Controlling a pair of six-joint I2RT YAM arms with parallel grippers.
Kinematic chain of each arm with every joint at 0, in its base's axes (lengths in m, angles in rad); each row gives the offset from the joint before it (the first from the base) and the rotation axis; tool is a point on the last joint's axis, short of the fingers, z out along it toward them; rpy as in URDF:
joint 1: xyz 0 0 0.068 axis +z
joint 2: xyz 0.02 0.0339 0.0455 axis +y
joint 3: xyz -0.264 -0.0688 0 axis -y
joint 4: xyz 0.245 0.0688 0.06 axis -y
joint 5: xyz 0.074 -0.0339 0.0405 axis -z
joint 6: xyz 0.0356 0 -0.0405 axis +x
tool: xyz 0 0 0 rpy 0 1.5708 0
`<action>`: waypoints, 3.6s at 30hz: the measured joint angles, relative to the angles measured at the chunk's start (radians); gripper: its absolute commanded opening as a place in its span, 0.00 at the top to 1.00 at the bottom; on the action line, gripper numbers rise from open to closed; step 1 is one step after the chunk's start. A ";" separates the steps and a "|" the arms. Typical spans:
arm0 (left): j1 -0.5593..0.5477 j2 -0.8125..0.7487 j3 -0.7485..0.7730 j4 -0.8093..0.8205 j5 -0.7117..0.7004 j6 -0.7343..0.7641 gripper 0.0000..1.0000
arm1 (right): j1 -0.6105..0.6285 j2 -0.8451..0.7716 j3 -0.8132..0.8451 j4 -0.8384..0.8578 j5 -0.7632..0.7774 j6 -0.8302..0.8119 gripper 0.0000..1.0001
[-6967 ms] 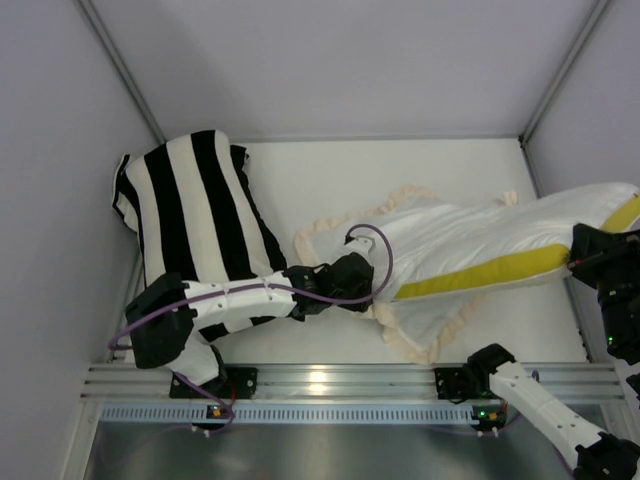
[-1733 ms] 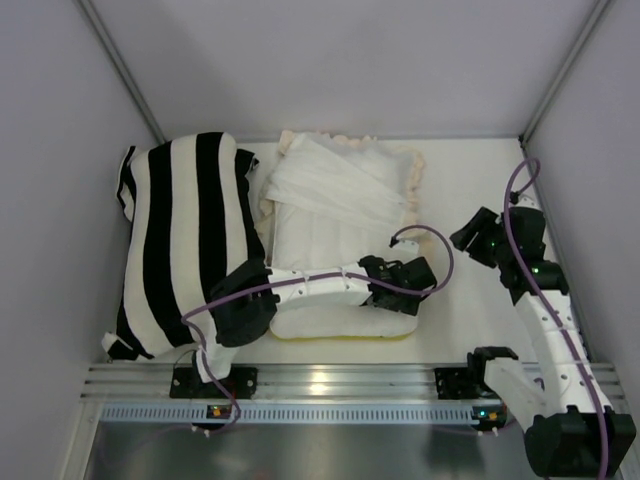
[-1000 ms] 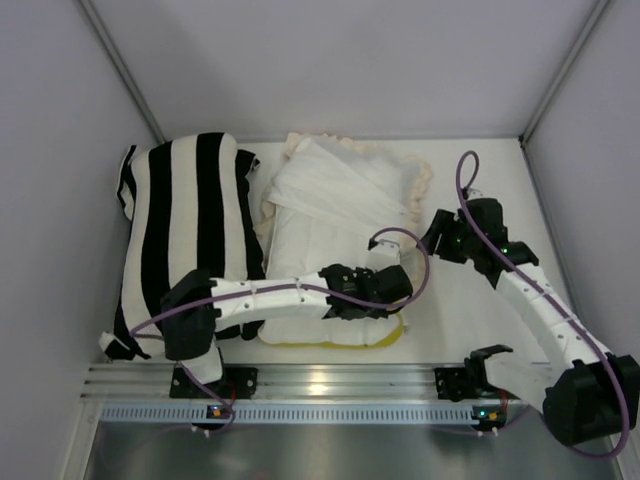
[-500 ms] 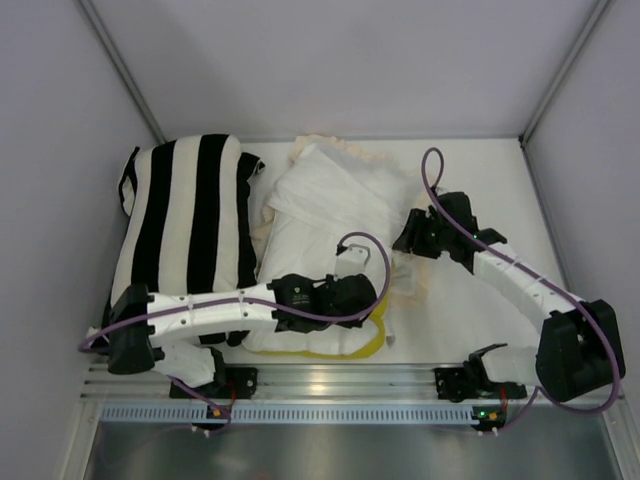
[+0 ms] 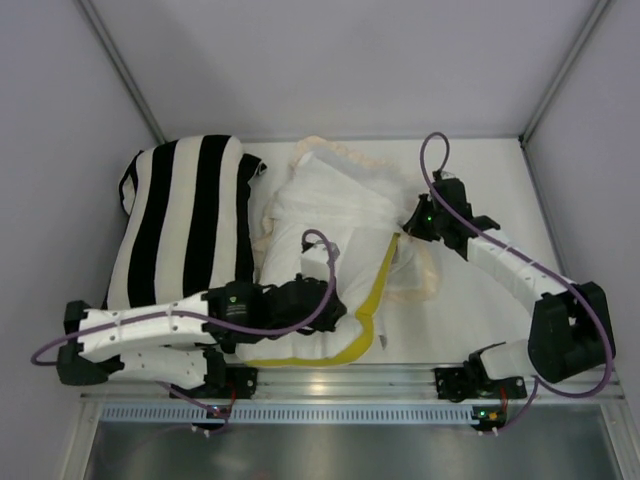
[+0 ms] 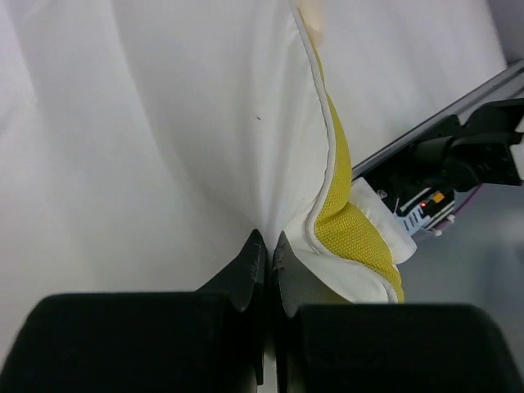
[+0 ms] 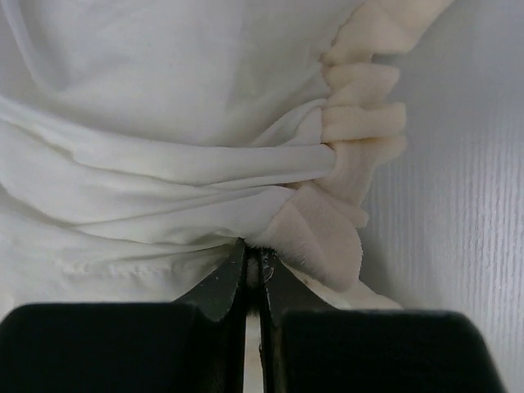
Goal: Remove the pillowcase from the pillow
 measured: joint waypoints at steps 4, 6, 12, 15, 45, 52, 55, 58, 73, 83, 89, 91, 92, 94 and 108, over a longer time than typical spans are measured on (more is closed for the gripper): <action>-0.006 -0.191 -0.039 -0.019 -0.003 0.000 1.00 | -0.008 0.039 0.106 -0.006 0.092 0.000 1.00; -0.007 -0.277 -0.056 -0.025 -0.001 0.000 1.00 | -0.021 0.066 0.166 -0.010 0.119 0.000 1.00; -0.012 -0.476 -0.105 -0.039 0.013 0.000 1.00 | -0.128 0.185 0.314 -0.023 0.144 0.003 1.00; -0.015 -0.528 -0.119 -0.042 0.025 0.000 1.00 | -0.188 0.235 0.351 -0.038 0.157 0.002 1.00; -0.020 -0.612 -0.070 -0.095 -0.058 0.008 1.00 | -0.682 0.142 0.758 -0.315 0.195 -0.009 1.00; -0.021 -0.558 -0.060 -0.103 -0.097 -0.011 1.00 | -0.731 0.055 0.920 -0.447 0.146 -0.003 1.00; -0.021 -0.490 -0.060 -0.111 -0.141 -0.047 1.00 | -0.781 0.010 1.023 -0.503 0.130 -0.003 1.00; -0.022 -0.414 -0.060 -0.132 -0.209 -0.109 1.00 | -0.829 -0.055 1.111 -0.530 0.141 -0.006 1.00; -0.004 -0.076 0.049 -0.226 -0.430 -0.174 1.00 | -0.840 -0.175 1.287 -0.562 0.163 -0.031 1.00; 0.032 0.101 0.046 -0.214 -0.378 -0.162 1.00 | -0.841 -0.087 1.331 -0.579 0.092 0.022 1.00; 0.034 0.152 -0.105 -0.173 -0.352 -0.246 1.00 | -0.841 -0.030 1.359 -0.555 0.035 0.077 1.00; 0.034 0.155 -0.191 -0.172 -0.331 -0.297 1.00 | -0.841 -0.014 1.359 -0.553 0.030 0.086 1.00; 0.034 0.155 -0.232 -0.175 -0.319 -0.322 1.00 | -0.841 -0.006 1.358 -0.552 0.030 0.089 1.00; 0.035 0.148 -0.304 -0.182 -0.298 -0.364 1.00 | -0.841 0.006 1.358 -0.547 0.027 0.095 1.00; 0.038 -0.012 -0.383 -0.192 -0.268 -0.452 1.00 | -0.841 0.021 1.355 -0.480 0.121 0.072 1.00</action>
